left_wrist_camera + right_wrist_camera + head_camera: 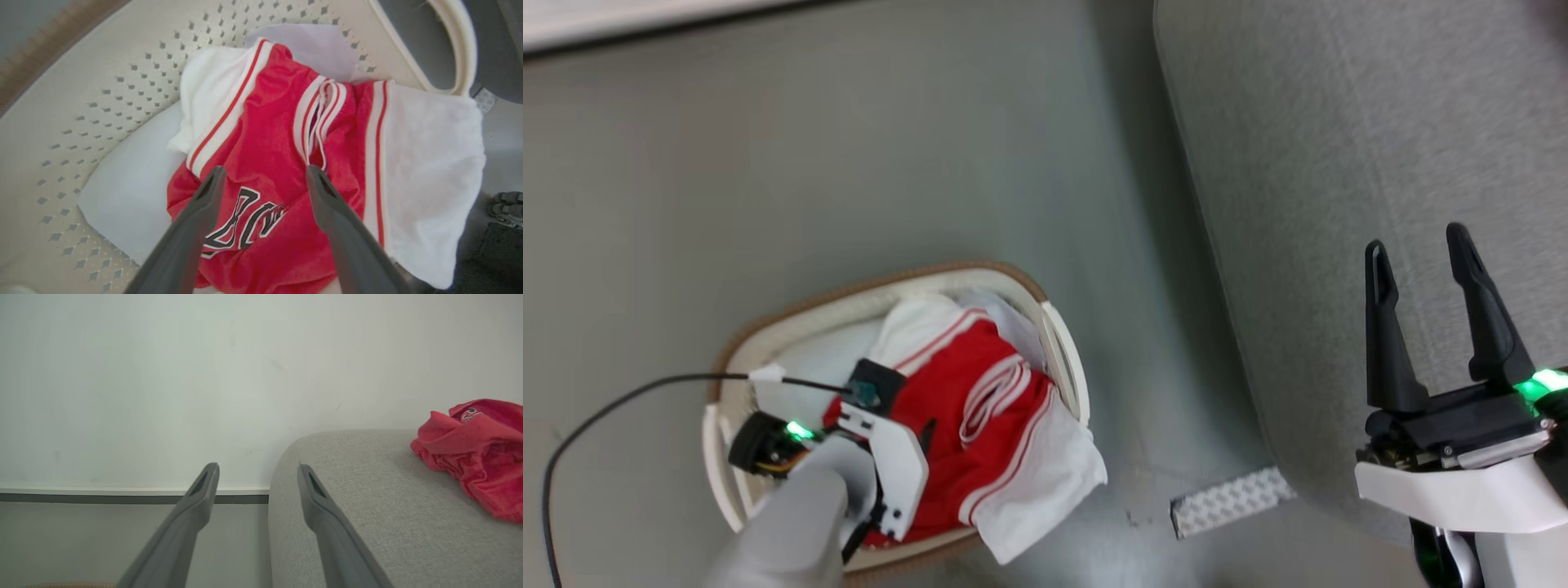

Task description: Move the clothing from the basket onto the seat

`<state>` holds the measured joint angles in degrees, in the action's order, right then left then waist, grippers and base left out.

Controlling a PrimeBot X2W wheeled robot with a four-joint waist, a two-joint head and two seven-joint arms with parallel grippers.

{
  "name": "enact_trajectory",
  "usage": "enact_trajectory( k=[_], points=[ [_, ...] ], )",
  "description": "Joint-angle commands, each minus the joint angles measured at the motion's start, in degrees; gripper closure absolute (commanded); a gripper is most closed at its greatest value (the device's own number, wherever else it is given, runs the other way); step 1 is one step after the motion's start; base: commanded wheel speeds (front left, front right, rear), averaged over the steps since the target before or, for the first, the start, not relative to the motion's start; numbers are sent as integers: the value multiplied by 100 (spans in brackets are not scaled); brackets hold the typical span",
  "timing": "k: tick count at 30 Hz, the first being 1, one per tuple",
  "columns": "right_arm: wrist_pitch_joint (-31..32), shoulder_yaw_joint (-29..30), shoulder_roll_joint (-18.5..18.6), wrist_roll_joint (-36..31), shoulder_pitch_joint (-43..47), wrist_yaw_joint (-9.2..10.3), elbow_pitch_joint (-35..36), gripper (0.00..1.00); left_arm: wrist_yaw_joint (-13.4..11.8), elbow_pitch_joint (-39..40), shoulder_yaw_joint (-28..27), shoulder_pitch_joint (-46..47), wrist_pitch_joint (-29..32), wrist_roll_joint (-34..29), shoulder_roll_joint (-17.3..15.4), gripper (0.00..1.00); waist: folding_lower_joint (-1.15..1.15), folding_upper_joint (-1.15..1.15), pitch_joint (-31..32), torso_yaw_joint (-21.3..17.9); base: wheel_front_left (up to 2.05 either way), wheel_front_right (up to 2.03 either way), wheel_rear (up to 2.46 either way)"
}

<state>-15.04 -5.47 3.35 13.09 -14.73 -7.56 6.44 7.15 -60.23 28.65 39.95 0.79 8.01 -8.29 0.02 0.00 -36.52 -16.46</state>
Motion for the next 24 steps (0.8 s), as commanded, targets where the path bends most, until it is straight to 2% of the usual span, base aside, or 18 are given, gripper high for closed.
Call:
enact_trajectory(
  k=[1,8,14,24],
  points=[
    [-20,6,-15,-55,-109,14,57,0,-21,-55,3,136,-57,-11,-66,0,-2,0,-419,-96,0,0,0],
    [-20,119,-41,-48,-202,14,364,0,-186,-519,95,679,-251,-152,-200,0,-2,0,-942,-151,0,0,0],
    [-20,168,-48,24,-175,14,566,0,-447,-805,208,1080,-417,-302,-285,0,-2,0,-1250,-207,0,0,0],
    [-20,135,-49,-17,-94,15,735,0,-246,-1094,413,1365,-548,-281,-100,0,-2,0,-1574,-19,9,9,9]
  ],
)
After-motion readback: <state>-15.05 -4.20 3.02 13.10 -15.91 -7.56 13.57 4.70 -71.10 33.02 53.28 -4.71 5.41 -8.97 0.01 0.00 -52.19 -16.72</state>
